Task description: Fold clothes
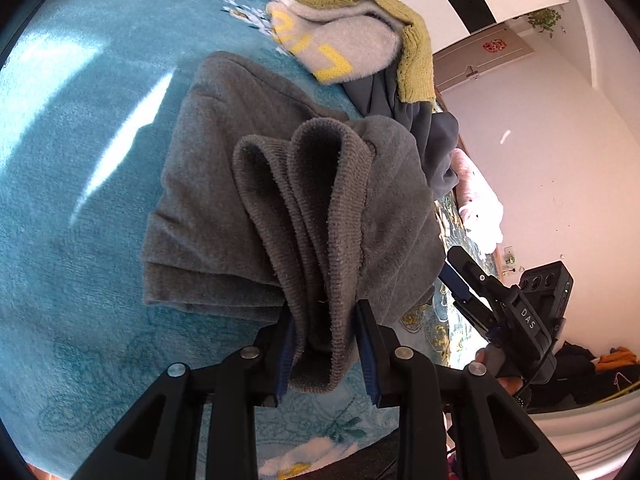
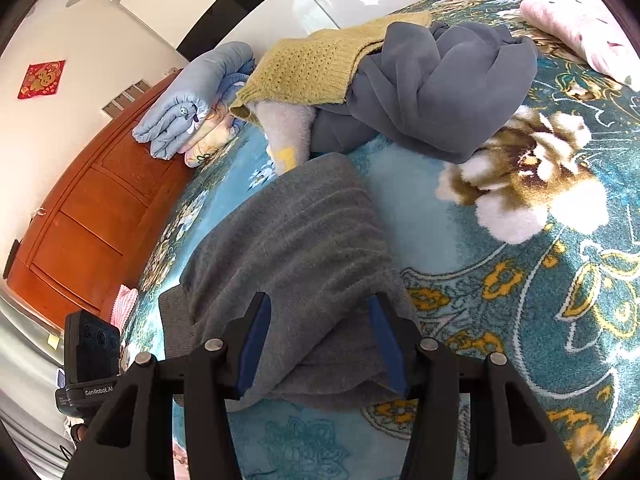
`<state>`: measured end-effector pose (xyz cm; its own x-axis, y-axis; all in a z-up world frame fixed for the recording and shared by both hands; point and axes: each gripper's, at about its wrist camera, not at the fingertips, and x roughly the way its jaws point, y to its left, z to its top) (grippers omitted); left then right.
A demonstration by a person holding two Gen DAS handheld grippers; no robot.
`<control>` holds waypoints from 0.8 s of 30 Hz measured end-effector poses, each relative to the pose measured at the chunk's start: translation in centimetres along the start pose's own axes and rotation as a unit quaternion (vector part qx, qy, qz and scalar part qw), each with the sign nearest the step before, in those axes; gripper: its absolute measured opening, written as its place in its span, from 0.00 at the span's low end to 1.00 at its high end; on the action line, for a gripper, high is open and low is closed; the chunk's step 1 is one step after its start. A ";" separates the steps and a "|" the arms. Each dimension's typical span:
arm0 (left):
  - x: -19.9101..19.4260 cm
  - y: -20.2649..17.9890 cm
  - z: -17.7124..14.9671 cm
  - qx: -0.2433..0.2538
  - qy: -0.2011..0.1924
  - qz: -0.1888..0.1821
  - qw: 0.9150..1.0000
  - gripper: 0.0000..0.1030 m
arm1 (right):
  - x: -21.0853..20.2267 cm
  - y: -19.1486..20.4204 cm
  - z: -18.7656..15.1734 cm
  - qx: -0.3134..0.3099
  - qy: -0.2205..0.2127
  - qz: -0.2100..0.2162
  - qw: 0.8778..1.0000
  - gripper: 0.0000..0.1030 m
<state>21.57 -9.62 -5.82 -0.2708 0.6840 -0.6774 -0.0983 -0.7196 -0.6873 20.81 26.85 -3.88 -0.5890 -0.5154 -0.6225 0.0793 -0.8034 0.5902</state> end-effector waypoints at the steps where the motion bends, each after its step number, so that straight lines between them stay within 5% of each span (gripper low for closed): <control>1: -0.1 -0.5 0.1 0.011 -0.006 0.003 1.000 0.24 | 0.0 0.0 0.0 0.000 0.000 -0.001 1.000 0.52; 8: -1.0 -3.4 2.2 0.089 -0.046 0.019 0.995 0.14 | -0.5 0.1 0.1 0.001 -0.004 -0.001 1.000 0.52; 14: -6.4 -2.7 6.1 0.109 -0.110 -0.027 0.988 0.14 | -1.8 1.5 1.4 -0.009 -0.021 0.026 0.999 0.52; 24: -2.9 8.7 4.2 -0.051 -0.087 -0.034 0.994 0.14 | 2.0 5.2 1.4 -0.081 0.017 0.038 0.996 0.52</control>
<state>17.49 -18.35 -8.69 -0.4291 0.6939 -0.5782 -0.0277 -0.6500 -0.7594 18.97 22.03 -1.30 -0.5486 -0.5839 -0.5984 0.2530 -0.7981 0.5468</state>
